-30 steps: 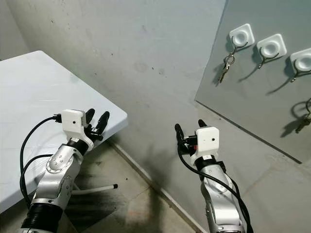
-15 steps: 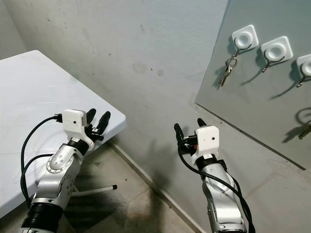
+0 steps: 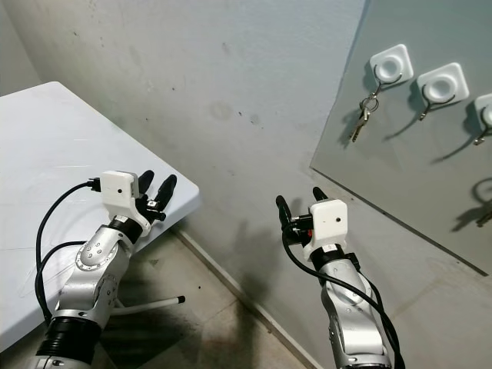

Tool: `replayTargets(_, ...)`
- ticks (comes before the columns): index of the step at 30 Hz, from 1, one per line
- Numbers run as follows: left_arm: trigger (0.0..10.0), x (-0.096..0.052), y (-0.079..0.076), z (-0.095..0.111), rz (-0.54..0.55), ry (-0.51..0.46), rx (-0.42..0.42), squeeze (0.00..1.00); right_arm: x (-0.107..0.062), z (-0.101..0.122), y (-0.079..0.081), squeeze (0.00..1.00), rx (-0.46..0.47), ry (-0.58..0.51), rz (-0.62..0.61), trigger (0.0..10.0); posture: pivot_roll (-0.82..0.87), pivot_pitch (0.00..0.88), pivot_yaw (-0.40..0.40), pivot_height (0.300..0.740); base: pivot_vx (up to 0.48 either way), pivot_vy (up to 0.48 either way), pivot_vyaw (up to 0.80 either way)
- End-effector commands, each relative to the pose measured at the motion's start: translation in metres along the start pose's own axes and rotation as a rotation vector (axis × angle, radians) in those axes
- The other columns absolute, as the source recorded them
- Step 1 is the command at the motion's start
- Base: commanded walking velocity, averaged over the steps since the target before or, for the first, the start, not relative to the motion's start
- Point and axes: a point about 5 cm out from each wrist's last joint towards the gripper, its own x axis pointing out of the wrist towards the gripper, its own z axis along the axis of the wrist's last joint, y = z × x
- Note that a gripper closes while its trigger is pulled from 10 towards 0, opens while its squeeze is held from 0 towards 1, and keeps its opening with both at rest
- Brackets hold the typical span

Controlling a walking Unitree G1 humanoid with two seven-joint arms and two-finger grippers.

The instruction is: Hang keys on a hook

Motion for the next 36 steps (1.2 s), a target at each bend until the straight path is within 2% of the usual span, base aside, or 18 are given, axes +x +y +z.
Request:
replayTargets(1,10.0,0.0001,0.0028,0.0006,0.005,0.001,0.007,0.00,0.0002,0.0005,-0.0001,0.00,0.003,-0.004,0.004,10.0,-0.14,0.000,-0.063,0.724,0.000,0.000,0.80)
replayTargets(28,10.0,-0.0005,0.0041,-0.0005,0.022,0.018,0.010,0.00,-0.0014,0.0022,-0.0018,0.00,0.017,-0.009,0.009,10.0,-0.14,0.000,-0.062,0.724,0.000,0.000,0.80)
replayTargets(32,10.0,-0.0008,0.0058,-0.0010,0.028,0.022,-0.004,0.00,-0.0013,0.0036,-0.0010,0.00,0.063,-0.025,0.012,10.0,-0.14,0.000,-0.062,0.724,0.000,0.000,0.00)
replayTargets(36,10.0,-0.0009,0.0068,-0.0010,0.035,0.026,-0.009,0.00,-0.0016,0.0047,-0.0014,0.00,0.066,-0.028,0.013,10.0,-0.14,0.000,-0.059,0.724,0.000,0.000,0.00)
